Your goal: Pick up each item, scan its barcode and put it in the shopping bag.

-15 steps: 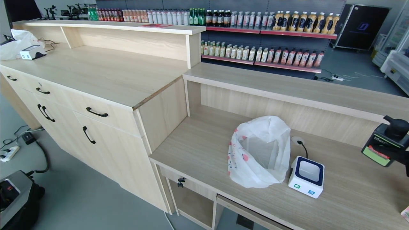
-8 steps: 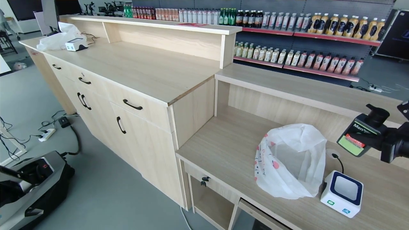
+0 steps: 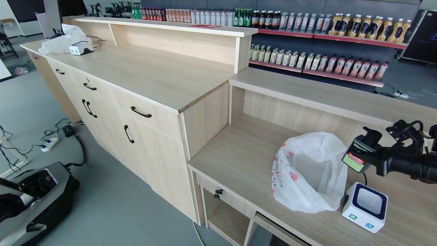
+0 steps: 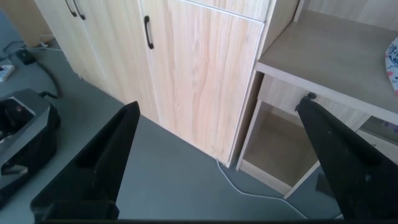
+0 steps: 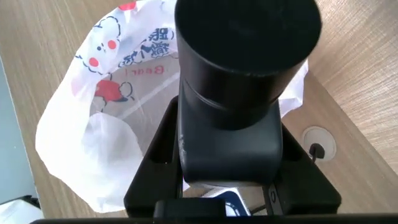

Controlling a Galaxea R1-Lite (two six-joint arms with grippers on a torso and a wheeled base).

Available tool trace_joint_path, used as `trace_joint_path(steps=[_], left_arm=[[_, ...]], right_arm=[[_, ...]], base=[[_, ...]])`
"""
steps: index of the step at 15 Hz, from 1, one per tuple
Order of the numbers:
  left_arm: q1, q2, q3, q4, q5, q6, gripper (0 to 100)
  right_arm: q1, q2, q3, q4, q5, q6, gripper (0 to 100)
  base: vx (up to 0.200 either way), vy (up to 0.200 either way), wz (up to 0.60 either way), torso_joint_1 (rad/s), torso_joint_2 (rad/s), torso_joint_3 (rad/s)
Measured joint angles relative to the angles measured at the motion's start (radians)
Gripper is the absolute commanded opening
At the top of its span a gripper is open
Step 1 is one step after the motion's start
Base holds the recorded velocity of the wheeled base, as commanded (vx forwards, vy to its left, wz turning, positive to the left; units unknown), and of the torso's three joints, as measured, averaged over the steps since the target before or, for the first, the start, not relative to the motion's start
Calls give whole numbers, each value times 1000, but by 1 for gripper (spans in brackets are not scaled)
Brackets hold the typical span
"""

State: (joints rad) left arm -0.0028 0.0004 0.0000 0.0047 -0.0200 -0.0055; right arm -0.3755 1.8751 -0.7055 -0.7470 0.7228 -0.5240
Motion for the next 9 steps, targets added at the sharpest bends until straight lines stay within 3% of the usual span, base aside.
trace_joint_path(steps=[9], left_arm=[[0,0,0,0,0,0,100]], right_arm=[[92,279,-51,-263,79,-68,0]], base=[[0,0,0,0,0,0]])
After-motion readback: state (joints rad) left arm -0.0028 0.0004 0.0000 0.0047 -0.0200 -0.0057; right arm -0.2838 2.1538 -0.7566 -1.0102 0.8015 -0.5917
